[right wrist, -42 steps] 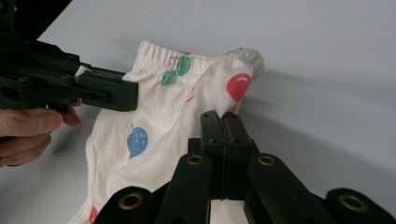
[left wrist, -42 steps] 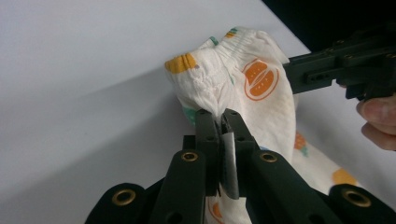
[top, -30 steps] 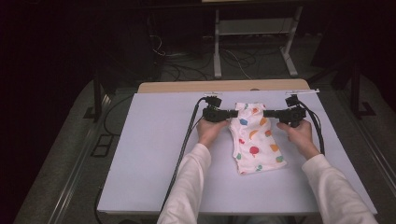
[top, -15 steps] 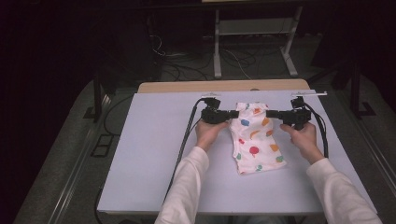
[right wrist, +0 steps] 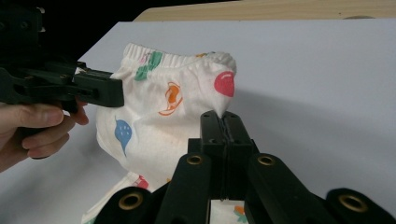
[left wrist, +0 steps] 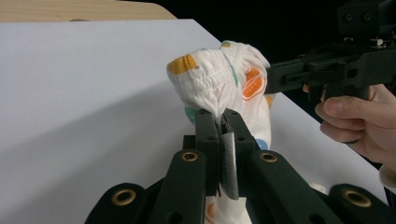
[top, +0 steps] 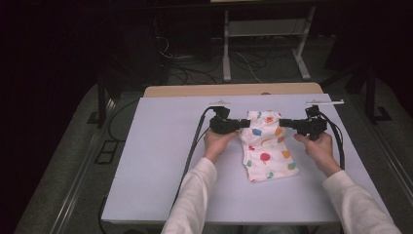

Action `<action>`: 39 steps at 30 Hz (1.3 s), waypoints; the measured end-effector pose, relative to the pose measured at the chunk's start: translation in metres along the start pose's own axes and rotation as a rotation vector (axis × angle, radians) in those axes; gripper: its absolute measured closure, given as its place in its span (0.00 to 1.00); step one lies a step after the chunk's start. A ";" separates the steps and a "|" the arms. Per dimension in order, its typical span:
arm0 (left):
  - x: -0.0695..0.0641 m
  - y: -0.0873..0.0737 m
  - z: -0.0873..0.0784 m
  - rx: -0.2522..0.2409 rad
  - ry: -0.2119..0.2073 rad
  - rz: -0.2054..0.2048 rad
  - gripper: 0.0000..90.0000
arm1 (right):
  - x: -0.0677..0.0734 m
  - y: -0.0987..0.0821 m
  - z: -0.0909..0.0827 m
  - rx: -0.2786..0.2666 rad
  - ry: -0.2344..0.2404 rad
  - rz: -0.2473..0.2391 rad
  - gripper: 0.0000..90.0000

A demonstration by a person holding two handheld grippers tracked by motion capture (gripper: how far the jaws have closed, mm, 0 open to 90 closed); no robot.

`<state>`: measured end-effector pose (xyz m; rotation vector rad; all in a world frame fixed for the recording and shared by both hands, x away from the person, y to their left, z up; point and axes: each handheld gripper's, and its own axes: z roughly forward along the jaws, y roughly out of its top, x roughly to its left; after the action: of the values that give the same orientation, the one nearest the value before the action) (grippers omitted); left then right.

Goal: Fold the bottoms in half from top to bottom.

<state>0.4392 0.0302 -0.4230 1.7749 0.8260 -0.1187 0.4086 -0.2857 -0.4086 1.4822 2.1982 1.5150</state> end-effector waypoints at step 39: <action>-0.022 -0.032 0.001 0.046 -0.063 0.029 0.95 | 0.011 -0.030 -0.017 0.052 -0.018 -0.044 0.98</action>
<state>0.4046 0.0237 -0.4386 1.8164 0.7574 -0.1752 0.3742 -0.2901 -0.4187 1.4452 2.2610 1.4372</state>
